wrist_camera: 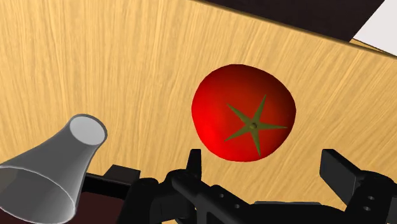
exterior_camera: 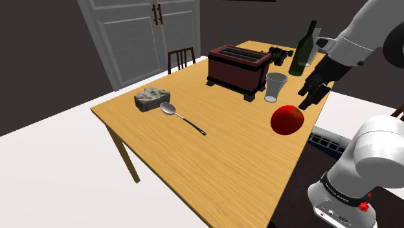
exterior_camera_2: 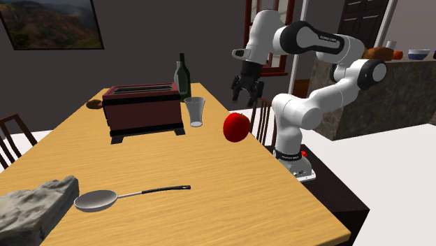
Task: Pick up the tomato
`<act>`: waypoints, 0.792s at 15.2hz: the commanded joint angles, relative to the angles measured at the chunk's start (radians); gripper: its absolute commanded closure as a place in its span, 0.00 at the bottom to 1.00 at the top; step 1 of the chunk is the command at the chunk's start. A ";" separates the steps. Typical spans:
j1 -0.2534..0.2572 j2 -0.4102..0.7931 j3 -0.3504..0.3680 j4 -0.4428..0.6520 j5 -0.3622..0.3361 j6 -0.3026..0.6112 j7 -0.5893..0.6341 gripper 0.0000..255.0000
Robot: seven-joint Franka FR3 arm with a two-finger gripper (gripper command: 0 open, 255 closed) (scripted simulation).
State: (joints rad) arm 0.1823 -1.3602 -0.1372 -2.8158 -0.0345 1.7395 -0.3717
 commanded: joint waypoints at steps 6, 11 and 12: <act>-0.005 -0.044 -0.007 -0.081 -0.007 0.040 -0.009 0.00; -0.006 -0.042 -0.008 -0.080 -0.008 0.042 -0.010 1.00; -0.006 -0.042 -0.008 -0.080 -0.008 0.042 -0.010 1.00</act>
State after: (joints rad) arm 0.1765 -1.4021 -0.1455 -2.8955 -0.0425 1.7820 -0.3819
